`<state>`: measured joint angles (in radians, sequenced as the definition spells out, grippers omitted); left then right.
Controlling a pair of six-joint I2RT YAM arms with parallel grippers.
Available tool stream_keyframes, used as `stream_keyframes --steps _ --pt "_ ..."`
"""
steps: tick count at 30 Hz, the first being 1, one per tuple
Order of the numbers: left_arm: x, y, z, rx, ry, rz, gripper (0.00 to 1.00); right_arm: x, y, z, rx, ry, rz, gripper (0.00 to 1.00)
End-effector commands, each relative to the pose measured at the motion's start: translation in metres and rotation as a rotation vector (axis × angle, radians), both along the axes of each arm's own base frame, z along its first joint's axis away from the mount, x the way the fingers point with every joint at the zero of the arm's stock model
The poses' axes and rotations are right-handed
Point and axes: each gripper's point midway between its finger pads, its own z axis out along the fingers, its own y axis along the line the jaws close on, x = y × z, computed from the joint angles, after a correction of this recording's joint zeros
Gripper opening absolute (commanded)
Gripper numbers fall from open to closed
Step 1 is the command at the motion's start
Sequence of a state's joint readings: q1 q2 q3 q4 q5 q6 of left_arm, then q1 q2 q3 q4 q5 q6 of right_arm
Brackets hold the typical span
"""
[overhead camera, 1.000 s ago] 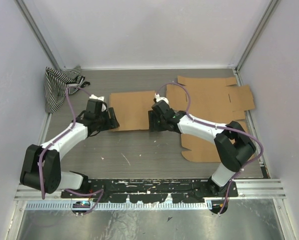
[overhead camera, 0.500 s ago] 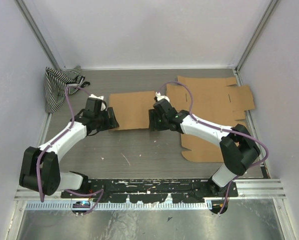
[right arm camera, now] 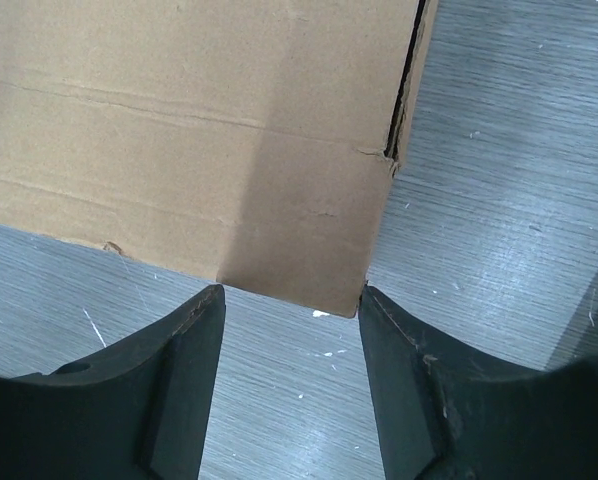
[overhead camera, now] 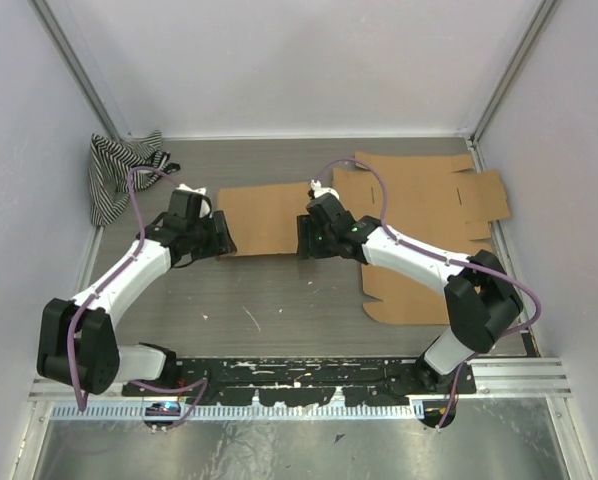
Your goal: Fold the paper box
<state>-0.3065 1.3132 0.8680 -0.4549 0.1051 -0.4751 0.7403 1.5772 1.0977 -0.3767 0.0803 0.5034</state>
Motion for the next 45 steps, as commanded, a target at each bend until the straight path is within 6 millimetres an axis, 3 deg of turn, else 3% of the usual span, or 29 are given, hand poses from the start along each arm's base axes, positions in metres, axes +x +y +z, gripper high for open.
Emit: stream_keyframes --steps 1,16,22,29,32,37,41,42,43,45 --pt "0.001 -0.009 0.012 -0.037 -0.017 -0.031 0.64 0.011 0.015 0.038 0.076 -0.08 0.008 0.61" --pt "0.003 -0.004 -0.02 0.006 0.032 -0.025 0.63 0.016 0.012 0.006 0.009 -0.048 -0.006 0.59" --pt "0.008 -0.001 -0.04 0.043 0.057 -0.016 0.63 0.021 0.008 -0.016 -0.038 -0.034 -0.028 0.54" --pt "0.019 0.012 -0.063 0.112 0.054 0.046 0.49 0.03 0.002 -0.04 -0.096 -0.039 -0.073 0.54" --pt "0.02 0.019 -0.065 0.141 0.044 0.074 0.45 0.031 0.002 -0.04 -0.102 -0.042 -0.072 0.54" --pt "0.012 0.026 -0.041 0.142 0.004 0.095 0.47 0.024 0.003 -0.005 -0.07 -0.086 -0.037 0.58" --pt "0.011 0.025 -0.002 0.103 -0.081 0.104 0.49 0.029 0.002 0.038 -0.046 -0.158 -0.042 0.58" --pt "0.016 0.024 0.017 0.082 -0.133 0.113 0.49 0.034 0.001 0.047 -0.052 -0.179 -0.051 0.55" --pt "0.023 0.022 0.032 0.064 -0.18 0.124 0.49 0.037 0.003 0.052 -0.051 -0.19 -0.049 0.45" --pt "0.044 0.013 0.059 0.013 -0.269 0.13 0.49 0.043 0.006 0.051 -0.063 -0.19 -0.048 0.06"
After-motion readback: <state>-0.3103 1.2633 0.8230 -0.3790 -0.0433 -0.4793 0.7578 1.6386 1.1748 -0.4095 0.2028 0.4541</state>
